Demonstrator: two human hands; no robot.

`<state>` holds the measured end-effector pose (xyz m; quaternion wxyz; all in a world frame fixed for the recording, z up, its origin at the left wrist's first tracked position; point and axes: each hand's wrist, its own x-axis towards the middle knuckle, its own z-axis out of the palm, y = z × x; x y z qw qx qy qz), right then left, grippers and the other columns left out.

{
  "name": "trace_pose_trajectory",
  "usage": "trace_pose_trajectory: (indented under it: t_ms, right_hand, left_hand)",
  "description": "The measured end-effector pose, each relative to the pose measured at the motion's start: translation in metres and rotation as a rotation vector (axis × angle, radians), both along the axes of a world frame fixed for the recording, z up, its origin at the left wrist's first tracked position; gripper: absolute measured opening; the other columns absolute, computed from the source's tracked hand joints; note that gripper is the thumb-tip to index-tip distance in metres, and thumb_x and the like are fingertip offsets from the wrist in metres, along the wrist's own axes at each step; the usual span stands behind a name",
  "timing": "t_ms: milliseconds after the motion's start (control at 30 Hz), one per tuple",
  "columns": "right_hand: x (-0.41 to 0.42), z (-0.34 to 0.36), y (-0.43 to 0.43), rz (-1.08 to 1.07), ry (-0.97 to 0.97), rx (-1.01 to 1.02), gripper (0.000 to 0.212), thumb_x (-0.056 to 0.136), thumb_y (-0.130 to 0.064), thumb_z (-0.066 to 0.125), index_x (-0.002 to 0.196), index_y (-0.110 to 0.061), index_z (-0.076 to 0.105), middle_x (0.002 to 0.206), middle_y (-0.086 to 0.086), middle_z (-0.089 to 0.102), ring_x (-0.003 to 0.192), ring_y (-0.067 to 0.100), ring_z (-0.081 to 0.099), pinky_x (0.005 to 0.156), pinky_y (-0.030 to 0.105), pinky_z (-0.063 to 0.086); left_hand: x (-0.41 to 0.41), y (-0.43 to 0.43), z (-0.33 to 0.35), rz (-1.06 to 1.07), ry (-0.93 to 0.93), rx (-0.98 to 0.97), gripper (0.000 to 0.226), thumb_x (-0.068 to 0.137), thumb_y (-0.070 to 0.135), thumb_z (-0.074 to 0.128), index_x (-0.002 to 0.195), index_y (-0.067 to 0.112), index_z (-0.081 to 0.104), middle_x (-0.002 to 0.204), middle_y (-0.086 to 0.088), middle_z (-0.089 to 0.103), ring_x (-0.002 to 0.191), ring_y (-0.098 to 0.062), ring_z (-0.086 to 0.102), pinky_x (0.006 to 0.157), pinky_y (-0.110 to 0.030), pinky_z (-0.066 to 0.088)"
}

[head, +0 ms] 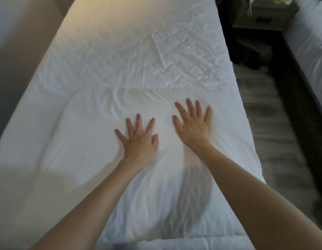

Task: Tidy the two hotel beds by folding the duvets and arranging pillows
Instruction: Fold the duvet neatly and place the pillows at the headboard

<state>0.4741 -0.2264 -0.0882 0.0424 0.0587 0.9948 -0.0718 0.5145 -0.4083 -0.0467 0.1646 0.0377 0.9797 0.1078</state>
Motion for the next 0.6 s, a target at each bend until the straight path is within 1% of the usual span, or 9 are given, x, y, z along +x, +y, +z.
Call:
trace_pose_trajectory:
  t_ms: [67,133,200,233,300,433,500,533,600]
  right_hand:
    - [0.008,-0.003,0.026,-0.074,0.001,-0.024,0.06,0.094,-0.064,0.016,0.151,-0.046,0.01,0.163,-0.008,0.001,0.149,0.02,-0.009,0.112,0.06,-0.017]
    - [0.02,-0.006,0.05,-0.101,-0.003,-0.047,0.061,0.094,-0.064,0.014,0.151,-0.045,0.006,0.163,-0.008,-0.003,0.149,0.019,-0.012,0.111,0.062,-0.017]
    - [0.037,-0.009,0.074,-0.113,-0.006,-0.085,0.06,0.095,-0.064,0.014,0.151,-0.046,0.0,0.162,-0.008,-0.007,0.149,0.019,-0.013,0.113,0.061,-0.015]
    - [0.047,-0.012,0.085,-0.121,-0.016,-0.102,0.061,0.095,-0.064,0.013,0.151,-0.046,-0.002,0.162,-0.008,-0.008,0.149,0.019,-0.014,0.115,0.059,-0.013]
    - [0.069,-0.017,0.104,-0.143,-0.053,-0.134,0.062,0.094,-0.064,0.011,0.15,-0.045,-0.007,0.162,-0.008,-0.012,0.148,0.019,-0.015,0.117,0.055,-0.009]
    - [0.101,-0.015,0.13,-0.175,-0.124,-0.224,0.063,0.098,-0.058,0.016,0.153,-0.038,-0.006,0.162,-0.005,-0.011,0.148,0.02,-0.014,0.119,0.054,-0.002]
    - [0.106,-0.003,0.132,-0.186,-0.107,-0.23,0.06,0.101,-0.049,0.018,0.155,-0.031,-0.002,0.163,0.0,-0.006,0.149,0.024,-0.011,0.119,0.054,-0.005]
    - [0.108,0.005,0.128,-0.169,-0.066,-0.235,0.058,0.102,-0.045,0.018,0.155,-0.03,-0.001,0.163,0.001,-0.004,0.149,0.024,-0.01,0.118,0.052,-0.009]
    - [0.119,0.022,0.112,-0.059,0.034,-0.294,0.056,0.103,-0.044,0.018,0.154,-0.034,-0.001,0.163,-0.001,-0.004,0.149,0.022,-0.01,0.116,0.048,-0.013]
  left_hand:
    - [0.009,0.014,-0.008,0.005,0.019,-0.006,0.057,0.101,0.044,0.025,0.153,0.038,0.002,0.161,-0.004,-0.016,0.145,-0.037,-0.017,0.108,-0.067,-0.009]
    - [0.019,0.028,-0.016,0.02,0.066,-0.023,0.057,0.101,0.044,0.023,0.153,0.036,0.001,0.161,-0.004,-0.014,0.146,-0.037,-0.015,0.11,-0.066,-0.008]
    - [0.032,0.042,-0.022,0.043,0.115,-0.035,0.057,0.1,0.044,0.017,0.154,0.031,0.005,0.162,-0.005,-0.005,0.147,-0.037,-0.007,0.113,-0.064,-0.003]
    - [0.038,0.05,-0.024,0.067,0.132,-0.031,0.058,0.098,0.044,0.013,0.154,0.029,0.011,0.162,-0.006,0.001,0.147,-0.038,-0.002,0.114,-0.063,0.0]
    - [0.052,0.065,-0.025,0.118,0.152,-0.011,0.061,0.096,0.043,0.013,0.153,0.025,0.022,0.161,-0.008,0.014,0.147,-0.039,0.009,0.115,-0.062,0.007]
    - [0.094,0.091,-0.028,0.113,0.181,-0.01,0.058,0.097,0.043,0.017,0.153,0.026,0.023,0.161,-0.004,0.016,0.148,-0.033,0.012,0.116,-0.058,0.011]
    - [0.116,0.101,-0.026,0.111,0.21,0.007,0.056,0.098,0.042,0.021,0.151,0.027,0.029,0.159,-0.004,0.023,0.147,-0.03,0.019,0.116,-0.057,0.015]
    - [0.127,0.106,-0.025,0.114,0.226,0.008,0.055,0.098,0.041,0.022,0.15,0.027,0.032,0.158,-0.003,0.025,0.146,-0.029,0.022,0.117,-0.055,0.016]
    - [0.145,0.114,-0.023,0.131,0.252,0.006,0.054,0.099,0.039,0.022,0.149,0.027,0.034,0.157,-0.003,0.028,0.145,-0.027,0.025,0.117,-0.053,0.017]
